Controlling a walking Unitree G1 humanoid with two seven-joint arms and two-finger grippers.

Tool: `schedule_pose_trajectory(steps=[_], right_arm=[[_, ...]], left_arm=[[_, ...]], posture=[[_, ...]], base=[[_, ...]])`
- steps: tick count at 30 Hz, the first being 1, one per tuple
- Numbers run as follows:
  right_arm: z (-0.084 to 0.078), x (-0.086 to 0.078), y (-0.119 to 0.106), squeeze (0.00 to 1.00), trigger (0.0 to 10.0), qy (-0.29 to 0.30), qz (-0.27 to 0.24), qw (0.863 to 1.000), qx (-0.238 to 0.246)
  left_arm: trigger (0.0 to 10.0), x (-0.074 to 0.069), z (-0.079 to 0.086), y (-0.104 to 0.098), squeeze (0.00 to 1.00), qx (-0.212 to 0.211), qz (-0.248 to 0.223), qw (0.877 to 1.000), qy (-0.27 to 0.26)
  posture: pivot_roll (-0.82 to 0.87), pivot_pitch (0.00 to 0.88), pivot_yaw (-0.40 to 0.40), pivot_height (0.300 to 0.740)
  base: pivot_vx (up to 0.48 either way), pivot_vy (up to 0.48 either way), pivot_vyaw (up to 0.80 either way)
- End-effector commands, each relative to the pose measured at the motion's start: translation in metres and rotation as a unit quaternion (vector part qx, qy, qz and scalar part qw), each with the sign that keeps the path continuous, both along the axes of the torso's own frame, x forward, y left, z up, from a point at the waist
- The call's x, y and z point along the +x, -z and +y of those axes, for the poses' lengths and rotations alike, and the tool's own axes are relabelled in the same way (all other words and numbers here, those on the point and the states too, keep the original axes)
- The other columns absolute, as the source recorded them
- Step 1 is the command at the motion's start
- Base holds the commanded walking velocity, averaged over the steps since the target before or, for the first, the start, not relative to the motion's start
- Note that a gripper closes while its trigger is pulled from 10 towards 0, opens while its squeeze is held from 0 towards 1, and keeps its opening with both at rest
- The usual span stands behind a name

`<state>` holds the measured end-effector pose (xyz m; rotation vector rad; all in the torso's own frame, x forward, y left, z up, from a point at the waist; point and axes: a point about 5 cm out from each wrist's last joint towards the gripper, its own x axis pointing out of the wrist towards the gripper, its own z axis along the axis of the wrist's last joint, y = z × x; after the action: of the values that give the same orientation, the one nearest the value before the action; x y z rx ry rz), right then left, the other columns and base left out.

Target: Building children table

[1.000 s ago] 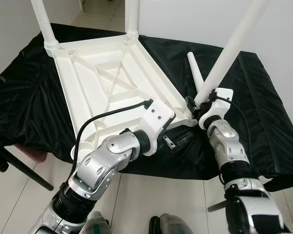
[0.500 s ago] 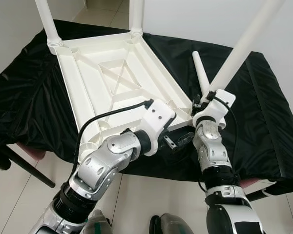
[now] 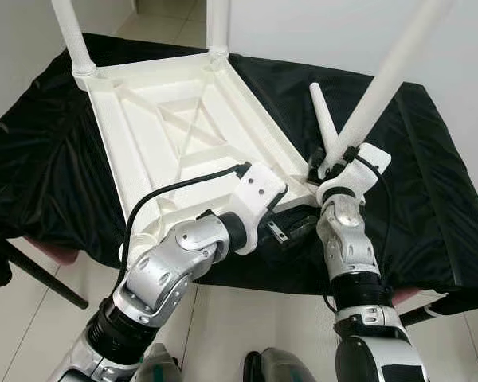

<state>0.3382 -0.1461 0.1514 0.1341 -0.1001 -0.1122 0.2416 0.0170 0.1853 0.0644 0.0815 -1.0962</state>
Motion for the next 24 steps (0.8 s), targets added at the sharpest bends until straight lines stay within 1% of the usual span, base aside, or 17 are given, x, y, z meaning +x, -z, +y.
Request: schedule_pose_trajectory(steps=[1, 2, 3, 4, 6, 7, 8, 9, 10, 12, 14, 15, 16, 19, 20, 23, 24], right_arm=[[0.005, -0.003, -0.001, 0.38, 10.0, -0.044, -0.012, 0.999, -0.005], [0.008, -0.005, 0.001, 0.38, 10.0, -0.07, -0.009, 0.997, -0.004], [0.008, -0.005, 0.001, 0.38, 10.0, -0.07, -0.009, 0.997, -0.004], [0.007, -0.007, 0.002, 0.0, 10.0, -0.093, -0.009, 0.996, -0.012], [0.0, -0.008, 0.007, 0.0, 10.0, -0.136, -0.004, 0.99, -0.047], [-0.003, -0.008, 0.009, 0.0, 10.0, -0.146, -0.004, 0.987, -0.063], [-0.003, -0.008, 0.009, 0.0, 10.0, -0.146, -0.004, 0.987, -0.063], [-0.009, -0.007, 0.011, 0.0, 10.0, -0.155, 0.0, 0.986, -0.066], [-0.009, -0.007, 0.011, 0.0, 10.0, -0.155, 0.0, 0.986, -0.066], [-0.029, -0.003, 0.017, 0.0, 10.0, -0.163, 0.01, 0.983, -0.079], [-0.044, 0.0, 0.02, 0.0, 10.0, -0.177, 0.019, 0.981, -0.08], [-0.044, 0.0, 0.02, 0.0, 10.0, -0.177, 0.019, 0.981, -0.08], [-0.048, 0.001, 0.021, 0.0, 10.0, -0.183, 0.022, 0.98, -0.076], [-0.057, 0.003, 0.024, 0.0, 10.0, -0.211, 0.032, 0.973, -0.093], [-0.057, 0.003, 0.024, 0.0, 10.0, -0.211, 0.032, 0.973, -0.093], [-0.061, 0.006, 0.025, 0.0, 10.0, -0.244, 0.041, 0.964, -0.099], [-0.061, 0.006, 0.025, 0.0, 10.0, -0.244, 0.041, 0.964, -0.099]], left_arm=[[10.0, -0.002, -0.002, 0.003, 0.0, 0.007, 0.004, 1.0, 0.017], [10.0, -0.002, -0.002, 0.003, 0.0, 0.007, 0.004, 1.0, 0.017], [10.0, -0.002, -0.002, 0.003, 0.0, 0.007, 0.004, 1.0, 0.017], [10.0, -0.003, -0.002, 0.003, 0.0, 0.008, 0.003, 1.0, 0.017], [10.0, -0.003, -0.002, 0.003, 0.0, 0.008, 0.003, 1.0, 0.018], [10.0, -0.003, -0.002, 0.003, 0.0, 0.008, 0.003, 1.0, 0.018], [10.0, -0.003, -0.002, 0.003, 0.0, 0.008, 0.003, 1.0, 0.018], [10.0, -0.002, -0.002, 0.003, 0.0, 0.008, 0.004, 1.0, 0.018], [10.0, -0.002, -0.002, 0.003, 0.0, 0.008, 0.004, 1.0, 0.018], [10.0, -0.002, -0.002, 0.002, 0.0, 0.007, 0.004, 1.0, 0.016], [10.0, -0.001, -0.001, 0.002, 0.0, 0.008, 0.003, 1.0, 0.015], [10.0, -0.001, -0.001, 0.002, 0.0, 0.008, 0.003, 1.0, 0.015], [10.0, -0.001, -0.001, 0.002, 0.0, 0.008, 0.003, 1.0, 0.015], [10.0, 0.0, 0.0, 0.001, 0.0, 0.009, 0.002, 1.0, 0.012], [10.0, 0.0, 0.0, 0.001, 0.0, 0.009, 0.002, 1.0, 0.012], [10.0, 0.001, 0.001, 0.001, 0.0, 0.01, 0.002, 1.0, 0.01], [10.0, 0.001, 0.001, 0.001, 0.0, 0.01, 0.002, 1.0, 0.01]], posture=[[-0.05, 0.0, -0.058, 0.74], [-0.05, 0.0, -0.058, 0.74], [-0.05, 0.0, -0.058, 0.74], [-0.05, 0.003, -0.057, 0.74], [-0.05, 0.003, -0.057, 0.74], [-0.05, 0.003, -0.057, 0.74], [-0.05, 0.003, -0.057, 0.74], [-0.05, 0.007, -0.055, 0.74], [-0.05, 0.007, -0.055, 0.74], [-0.05, 0.014, -0.048, 0.74], [-0.05, 0.015, -0.047, 0.74], [-0.05, 0.015, -0.047, 0.74], [-0.05, 0.016, -0.046, 0.74], [-0.04, 0.022, -0.038, 0.74], [-0.04, 0.022, -0.038, 0.74], [-0.04, 0.026, -0.035, 0.74], [-0.04, 0.026, -0.035, 0.74]], base=[[0.0, 0.0, 0.0], [0.0, 0.0, 0.0], [0.0, 0.0, 0.0], [0.0, 0.0, 0.0], [0.0, 0.0, 0.0], [0.0, 0.0, 0.0], [0.0, 0.0, 0.0], [0.0, 0.0, 0.0], [0.0, 0.0, 0.0], [0.0, 0.0, 0.0], [0.0, 0.0, 0.0], [0.0, 0.0, 0.0], [0.0, 0.0, 0.0], [0.0, 0.0, 0.0], [0.0, 0.0, 0.0], [0.0, 0.0, 0.0], [0.0, 0.0, 0.0]])
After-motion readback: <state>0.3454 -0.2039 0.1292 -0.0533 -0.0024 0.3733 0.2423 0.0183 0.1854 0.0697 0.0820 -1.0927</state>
